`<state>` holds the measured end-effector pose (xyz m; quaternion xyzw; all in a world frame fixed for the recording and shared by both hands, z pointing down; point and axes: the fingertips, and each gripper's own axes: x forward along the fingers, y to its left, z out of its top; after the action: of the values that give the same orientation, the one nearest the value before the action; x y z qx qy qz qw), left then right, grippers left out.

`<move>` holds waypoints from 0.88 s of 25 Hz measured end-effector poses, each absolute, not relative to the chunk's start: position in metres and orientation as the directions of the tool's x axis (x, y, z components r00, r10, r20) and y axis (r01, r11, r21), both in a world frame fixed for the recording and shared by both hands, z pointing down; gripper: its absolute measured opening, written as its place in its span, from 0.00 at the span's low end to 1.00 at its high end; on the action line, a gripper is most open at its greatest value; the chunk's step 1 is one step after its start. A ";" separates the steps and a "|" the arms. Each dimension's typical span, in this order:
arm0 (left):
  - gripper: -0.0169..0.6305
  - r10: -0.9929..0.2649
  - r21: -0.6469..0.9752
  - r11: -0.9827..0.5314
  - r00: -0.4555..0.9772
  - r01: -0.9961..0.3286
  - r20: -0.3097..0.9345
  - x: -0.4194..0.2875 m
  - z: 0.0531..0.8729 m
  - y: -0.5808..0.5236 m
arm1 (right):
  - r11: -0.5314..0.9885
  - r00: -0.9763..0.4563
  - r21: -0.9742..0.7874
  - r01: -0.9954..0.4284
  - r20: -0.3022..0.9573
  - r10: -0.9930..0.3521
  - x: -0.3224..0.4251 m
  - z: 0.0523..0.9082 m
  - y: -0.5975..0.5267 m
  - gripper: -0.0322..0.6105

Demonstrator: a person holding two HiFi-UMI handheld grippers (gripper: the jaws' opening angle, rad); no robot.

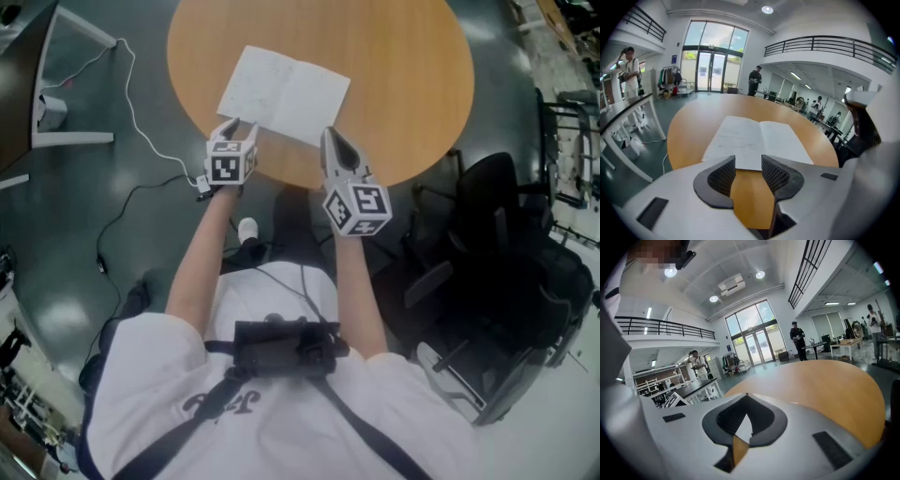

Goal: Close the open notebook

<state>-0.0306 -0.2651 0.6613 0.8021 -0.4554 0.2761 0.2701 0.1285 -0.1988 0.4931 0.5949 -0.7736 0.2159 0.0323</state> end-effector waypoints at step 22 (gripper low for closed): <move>0.42 -0.542 0.040 -0.395 0.268 -0.918 0.796 -0.079 0.700 -0.312 | 0.254 -0.361 -0.314 -0.915 0.353 -0.863 0.111 0.490 -0.205 0.08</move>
<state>-0.0787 -0.3124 0.6995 0.7528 -0.4848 0.3617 0.2598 0.1106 -0.2046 0.4902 0.5626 -0.7901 0.2373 0.0543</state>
